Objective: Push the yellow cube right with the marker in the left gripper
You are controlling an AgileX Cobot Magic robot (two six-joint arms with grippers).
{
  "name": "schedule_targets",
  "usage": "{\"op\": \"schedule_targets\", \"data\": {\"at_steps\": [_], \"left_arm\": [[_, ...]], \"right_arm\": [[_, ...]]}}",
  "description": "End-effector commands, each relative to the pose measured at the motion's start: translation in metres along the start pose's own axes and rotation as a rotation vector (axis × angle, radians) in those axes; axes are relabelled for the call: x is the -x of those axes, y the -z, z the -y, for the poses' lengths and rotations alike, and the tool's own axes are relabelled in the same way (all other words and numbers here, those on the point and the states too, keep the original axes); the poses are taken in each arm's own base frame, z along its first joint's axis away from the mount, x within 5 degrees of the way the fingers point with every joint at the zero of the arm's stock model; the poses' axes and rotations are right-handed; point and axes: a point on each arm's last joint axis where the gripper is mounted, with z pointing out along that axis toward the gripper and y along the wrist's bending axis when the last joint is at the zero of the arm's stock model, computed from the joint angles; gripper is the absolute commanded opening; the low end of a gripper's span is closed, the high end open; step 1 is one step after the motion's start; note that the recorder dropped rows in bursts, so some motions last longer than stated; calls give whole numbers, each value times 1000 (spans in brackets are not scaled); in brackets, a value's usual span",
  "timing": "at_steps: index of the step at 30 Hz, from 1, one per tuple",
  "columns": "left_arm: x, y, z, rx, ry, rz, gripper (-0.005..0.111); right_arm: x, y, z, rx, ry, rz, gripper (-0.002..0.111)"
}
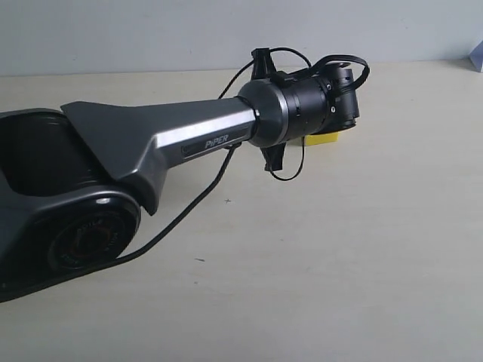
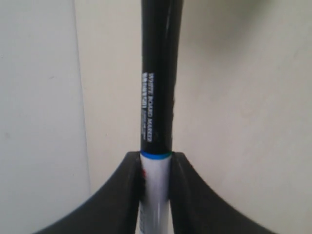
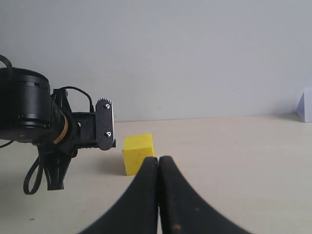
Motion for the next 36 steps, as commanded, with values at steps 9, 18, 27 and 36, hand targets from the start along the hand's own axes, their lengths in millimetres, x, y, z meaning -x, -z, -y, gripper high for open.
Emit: {"op": "schedule_targets", "data": {"at_steps": [9,18,27,36], "left_arm": [[-1,-14,8,-21,74,-31,0],[-5,-21,6,-61,128,-41,0],[0,-23,7,-102,200,20,0],[-3,-32,3,-148,289,35,0]], "right_arm": [[-1,0,0,1,2,9,0],[-1,0,0,1,2,9,0],[-1,0,0,1,2,9,0],[-1,0,0,1,2,9,0]]}}
